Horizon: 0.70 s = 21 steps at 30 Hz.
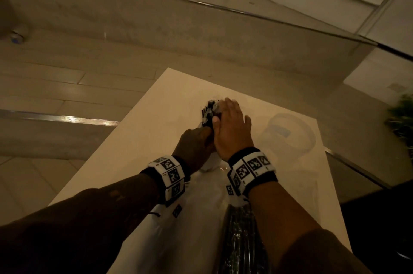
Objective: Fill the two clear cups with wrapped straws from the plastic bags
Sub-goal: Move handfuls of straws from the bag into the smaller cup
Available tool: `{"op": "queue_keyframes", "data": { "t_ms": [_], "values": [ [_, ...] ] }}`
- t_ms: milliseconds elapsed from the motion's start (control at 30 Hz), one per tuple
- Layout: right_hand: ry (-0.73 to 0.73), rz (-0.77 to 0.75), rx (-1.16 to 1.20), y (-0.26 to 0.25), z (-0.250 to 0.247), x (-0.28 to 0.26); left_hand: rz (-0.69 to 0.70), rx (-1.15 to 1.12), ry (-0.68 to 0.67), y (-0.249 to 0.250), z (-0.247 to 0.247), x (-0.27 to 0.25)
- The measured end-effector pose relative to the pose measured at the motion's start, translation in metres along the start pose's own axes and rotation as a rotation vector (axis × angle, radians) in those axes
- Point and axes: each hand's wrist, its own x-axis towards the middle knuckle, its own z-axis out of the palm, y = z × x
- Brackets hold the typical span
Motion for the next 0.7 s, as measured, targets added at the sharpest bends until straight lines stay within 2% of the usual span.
{"op": "queue_keyframes", "data": {
  "t_ms": [67, 133, 167, 200, 300, 367, 400, 467, 500, 533, 567, 600, 667, 700],
  "values": [
    [0.071, 0.008, 0.032, 0.0, 0.004, -0.003, 0.019, 0.022, 0.038, -0.004, -0.002, -0.004],
    [0.25, 0.004, 0.135, -0.004, 0.0, -0.003, 0.008, 0.025, 0.026, -0.009, -0.003, -0.007],
    [0.324, -0.029, 0.137, -0.006, -0.003, -0.002, 0.009, 0.022, 0.008, -0.012, -0.002, -0.007],
    [0.336, -0.074, 0.089, -0.009, -0.005, -0.001, 0.015, 0.017, -0.01, -0.013, -0.002, -0.008],
    [0.103, -0.131, -0.108, -0.01, 0.0, -0.004, 0.047, 0.001, -0.019, -0.012, -0.004, -0.008],
    [0.079, -0.128, -0.085, -0.008, 0.002, -0.007, 0.086, 0.007, 0.028, -0.011, -0.008, -0.011],
    [0.137, -0.117, -0.021, -0.006, 0.0, -0.01, 0.091, 0.017, 0.06, -0.012, -0.012, -0.013],
    [0.437, -0.134, 0.13, -0.008, -0.003, -0.02, 0.02, 0.064, 0.066, -0.02, -0.021, -0.018],
    [0.592, -0.168, 0.199, -0.01, -0.004, -0.027, -0.071, 0.109, 0.025, -0.027, -0.025, -0.022],
    [0.661, -0.206, 0.274, -0.014, -0.002, -0.035, -0.203, 0.149, -0.04, -0.036, -0.029, -0.025],
    [0.603, -0.239, 0.362, -0.019, 0.003, -0.045, -0.358, 0.174, -0.112, -0.046, -0.032, -0.029],
    [0.443, -0.232, 0.426, -0.025, 0.013, -0.053, -0.526, 0.191, -0.196, -0.058, -0.033, -0.033],
    [0.012, -0.078, 0.422, -0.027, 0.045, -0.061, -0.75, 0.197, -0.383, -0.069, -0.035, -0.041],
    [-0.183, 0.027, 0.374, -0.024, 0.066, -0.061, -0.794, 0.201, -0.477, -0.071, -0.035, -0.045]
  ]
}}
